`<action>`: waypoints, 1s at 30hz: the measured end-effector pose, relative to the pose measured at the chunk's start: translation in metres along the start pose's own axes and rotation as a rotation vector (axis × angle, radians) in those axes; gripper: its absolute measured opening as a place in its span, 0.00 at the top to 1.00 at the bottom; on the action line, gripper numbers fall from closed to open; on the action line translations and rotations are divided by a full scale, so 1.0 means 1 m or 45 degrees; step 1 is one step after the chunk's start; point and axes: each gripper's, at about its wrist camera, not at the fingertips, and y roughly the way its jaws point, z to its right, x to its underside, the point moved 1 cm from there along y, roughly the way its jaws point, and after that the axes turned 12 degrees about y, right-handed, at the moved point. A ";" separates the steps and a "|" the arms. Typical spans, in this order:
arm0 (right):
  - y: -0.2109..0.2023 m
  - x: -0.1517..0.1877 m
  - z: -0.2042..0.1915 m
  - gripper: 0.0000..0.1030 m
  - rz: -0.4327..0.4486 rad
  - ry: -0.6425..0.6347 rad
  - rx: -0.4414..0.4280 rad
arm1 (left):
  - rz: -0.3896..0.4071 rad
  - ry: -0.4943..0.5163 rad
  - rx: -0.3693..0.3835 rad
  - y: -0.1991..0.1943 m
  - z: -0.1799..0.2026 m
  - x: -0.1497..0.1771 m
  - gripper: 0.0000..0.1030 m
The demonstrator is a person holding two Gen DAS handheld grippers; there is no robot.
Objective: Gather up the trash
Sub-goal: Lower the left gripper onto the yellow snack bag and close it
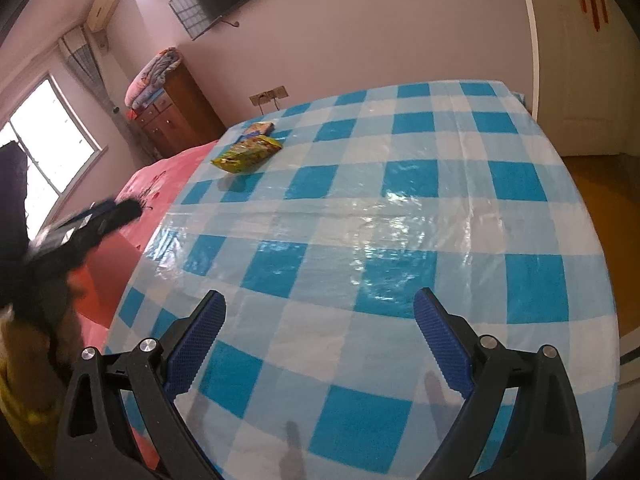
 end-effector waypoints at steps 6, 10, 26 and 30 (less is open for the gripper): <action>0.009 -0.011 0.018 0.09 -0.018 0.029 0.007 | -0.081 0.098 -0.021 0.073 -0.011 -0.036 0.05; 0.011 -0.022 0.022 0.09 -0.002 0.031 -0.003 | -0.160 0.108 -0.038 0.115 -0.025 -0.048 0.05; 0.044 -0.045 0.026 0.09 -0.077 0.035 -0.021 | -0.247 0.055 -0.043 0.179 -0.058 -0.058 0.20; 0.049 -0.051 0.026 0.09 -0.082 0.036 -0.015 | -0.257 0.014 -0.038 0.183 -0.061 -0.054 0.26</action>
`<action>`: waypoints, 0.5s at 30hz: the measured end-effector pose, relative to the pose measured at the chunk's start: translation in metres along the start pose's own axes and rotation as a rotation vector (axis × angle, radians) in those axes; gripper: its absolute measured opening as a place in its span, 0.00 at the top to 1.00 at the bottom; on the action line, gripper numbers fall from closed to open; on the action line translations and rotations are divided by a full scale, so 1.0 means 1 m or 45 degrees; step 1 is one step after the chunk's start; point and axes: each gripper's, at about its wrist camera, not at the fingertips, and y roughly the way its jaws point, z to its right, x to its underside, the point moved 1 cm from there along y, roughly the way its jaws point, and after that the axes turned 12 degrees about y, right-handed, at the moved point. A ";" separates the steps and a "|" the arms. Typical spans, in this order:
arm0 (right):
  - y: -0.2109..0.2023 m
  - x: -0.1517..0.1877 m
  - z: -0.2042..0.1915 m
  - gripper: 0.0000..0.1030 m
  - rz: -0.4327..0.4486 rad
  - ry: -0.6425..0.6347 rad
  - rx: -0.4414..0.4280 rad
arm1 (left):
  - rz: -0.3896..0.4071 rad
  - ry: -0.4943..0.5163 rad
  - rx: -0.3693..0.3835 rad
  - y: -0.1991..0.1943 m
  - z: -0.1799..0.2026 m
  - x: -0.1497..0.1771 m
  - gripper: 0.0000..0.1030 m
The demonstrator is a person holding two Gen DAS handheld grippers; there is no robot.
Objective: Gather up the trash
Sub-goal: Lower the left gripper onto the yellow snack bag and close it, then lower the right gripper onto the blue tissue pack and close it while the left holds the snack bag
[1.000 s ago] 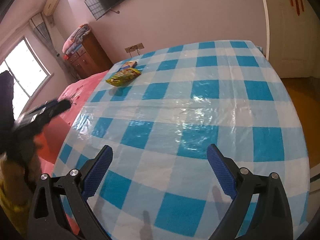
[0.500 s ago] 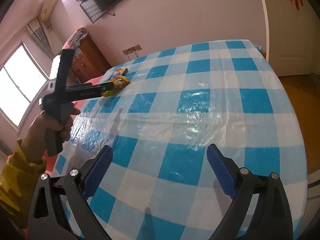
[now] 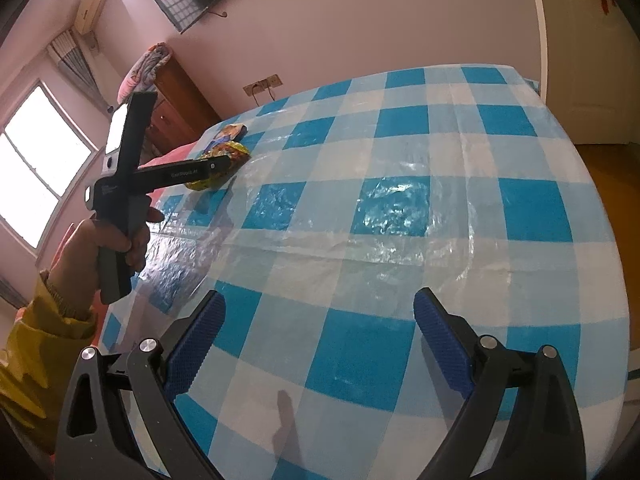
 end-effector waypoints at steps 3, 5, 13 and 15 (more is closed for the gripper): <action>0.002 -0.004 -0.003 0.09 0.004 -0.009 0.005 | -0.015 -0.023 -0.002 0.003 -0.001 0.004 0.35; 0.004 -0.007 -0.005 0.09 0.003 -0.018 0.009 | -0.021 -0.058 0.017 0.004 -0.004 0.007 0.42; 0.031 -0.019 -0.018 0.09 -0.028 -0.062 0.011 | 0.009 -0.203 0.086 -0.003 -0.013 0.026 0.50; 0.039 -0.025 -0.021 0.09 -0.037 -0.069 -0.003 | 0.022 -0.226 0.097 -0.009 -0.013 0.033 0.51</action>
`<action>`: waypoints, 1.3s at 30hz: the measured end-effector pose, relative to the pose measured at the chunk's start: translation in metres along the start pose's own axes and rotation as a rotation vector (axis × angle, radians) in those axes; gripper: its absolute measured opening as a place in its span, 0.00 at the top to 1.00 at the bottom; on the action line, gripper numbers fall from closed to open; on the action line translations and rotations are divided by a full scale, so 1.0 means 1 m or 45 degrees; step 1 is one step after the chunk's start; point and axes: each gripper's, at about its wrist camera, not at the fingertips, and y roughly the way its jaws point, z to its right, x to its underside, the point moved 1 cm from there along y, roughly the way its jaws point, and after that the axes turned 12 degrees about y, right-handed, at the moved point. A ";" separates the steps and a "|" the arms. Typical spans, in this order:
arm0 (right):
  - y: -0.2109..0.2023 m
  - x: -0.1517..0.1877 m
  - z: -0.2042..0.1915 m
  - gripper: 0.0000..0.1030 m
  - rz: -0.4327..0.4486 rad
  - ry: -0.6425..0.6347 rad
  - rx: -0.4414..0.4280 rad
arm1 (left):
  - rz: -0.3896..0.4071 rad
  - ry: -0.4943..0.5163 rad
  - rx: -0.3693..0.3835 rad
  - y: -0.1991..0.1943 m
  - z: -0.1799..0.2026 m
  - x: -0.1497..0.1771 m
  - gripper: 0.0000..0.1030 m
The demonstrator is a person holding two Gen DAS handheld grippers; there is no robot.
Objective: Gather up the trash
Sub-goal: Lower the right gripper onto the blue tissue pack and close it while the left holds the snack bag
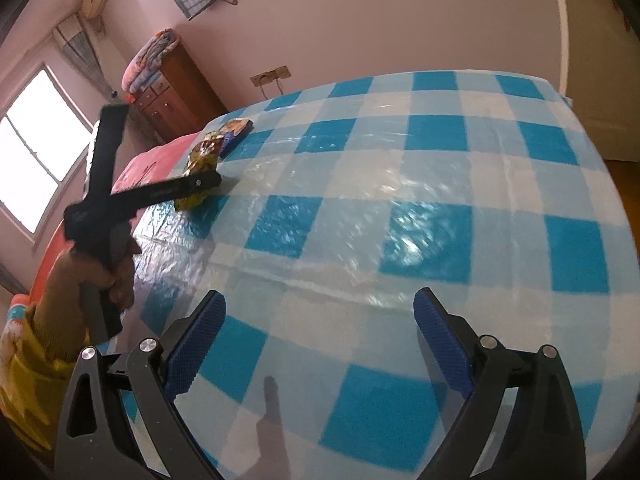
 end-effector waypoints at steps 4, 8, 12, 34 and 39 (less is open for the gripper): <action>0.021 -0.017 -0.012 0.09 0.014 -0.060 0.014 | 0.042 -0.061 0.020 -0.018 -0.007 0.018 0.52; 0.041 -0.033 -0.026 0.09 0.006 -0.093 -0.053 | 0.097 -0.143 0.026 -0.038 -0.021 0.040 0.52; 0.066 -0.051 -0.049 0.09 -0.012 -0.152 -0.104 | 0.132 -0.195 0.007 -0.052 -0.034 0.058 0.52; 0.187 -0.116 -0.172 0.09 -0.075 -0.636 0.056 | 0.198 -0.310 -0.028 -0.066 -0.051 0.092 0.52; 0.209 -0.122 -0.186 0.09 -0.086 -0.708 0.084 | 0.203 -0.317 -0.016 -0.065 -0.052 0.094 0.52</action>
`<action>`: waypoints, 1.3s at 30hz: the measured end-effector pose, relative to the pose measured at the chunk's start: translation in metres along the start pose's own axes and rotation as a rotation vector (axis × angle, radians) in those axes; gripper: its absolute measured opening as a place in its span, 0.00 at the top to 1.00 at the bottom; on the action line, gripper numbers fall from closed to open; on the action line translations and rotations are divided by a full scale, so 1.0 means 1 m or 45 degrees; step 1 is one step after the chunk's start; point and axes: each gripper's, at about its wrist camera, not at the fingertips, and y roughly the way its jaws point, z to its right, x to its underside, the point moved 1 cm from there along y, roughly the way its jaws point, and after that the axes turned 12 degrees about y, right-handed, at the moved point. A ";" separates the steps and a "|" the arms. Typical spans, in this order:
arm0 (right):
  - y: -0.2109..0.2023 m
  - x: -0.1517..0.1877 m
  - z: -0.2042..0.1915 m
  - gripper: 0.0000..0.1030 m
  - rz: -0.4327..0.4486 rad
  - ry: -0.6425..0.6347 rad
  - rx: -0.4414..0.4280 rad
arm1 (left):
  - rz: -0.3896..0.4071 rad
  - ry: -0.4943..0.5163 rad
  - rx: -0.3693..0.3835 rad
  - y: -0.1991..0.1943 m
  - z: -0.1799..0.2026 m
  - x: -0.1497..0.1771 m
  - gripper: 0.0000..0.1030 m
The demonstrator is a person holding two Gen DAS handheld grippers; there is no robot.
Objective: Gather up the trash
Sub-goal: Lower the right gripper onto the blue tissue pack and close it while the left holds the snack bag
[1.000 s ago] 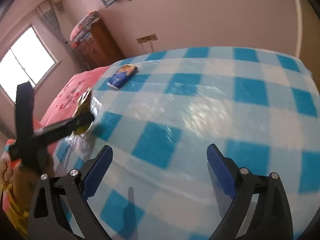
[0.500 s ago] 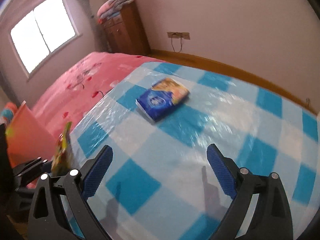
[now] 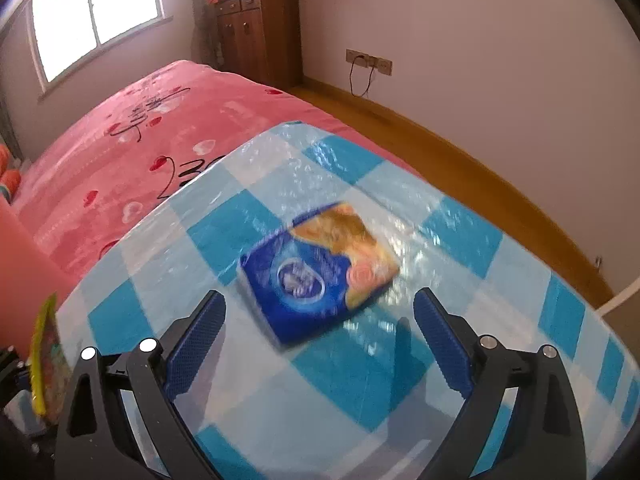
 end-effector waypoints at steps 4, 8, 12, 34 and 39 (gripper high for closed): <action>0.013 -0.006 -0.007 0.09 -0.027 -0.051 0.010 | -0.004 0.001 -0.004 0.002 -0.001 0.002 0.52; 0.020 -0.007 -0.007 0.09 -0.038 -0.062 0.007 | -0.003 -0.001 -0.006 0.002 -0.002 0.002 0.52; 0.021 -0.007 -0.006 0.10 -0.037 -0.055 -0.013 | -0.004 -0.004 -0.010 0.003 -0.003 0.002 0.52; -0.022 0.043 -0.004 0.30 -0.008 0.024 -0.048 | -0.003 -0.006 -0.064 -0.003 0.001 0.008 0.52; -0.044 0.062 0.000 0.35 0.010 0.087 -0.062 | -0.001 -0.007 -0.074 -0.005 0.003 0.012 0.52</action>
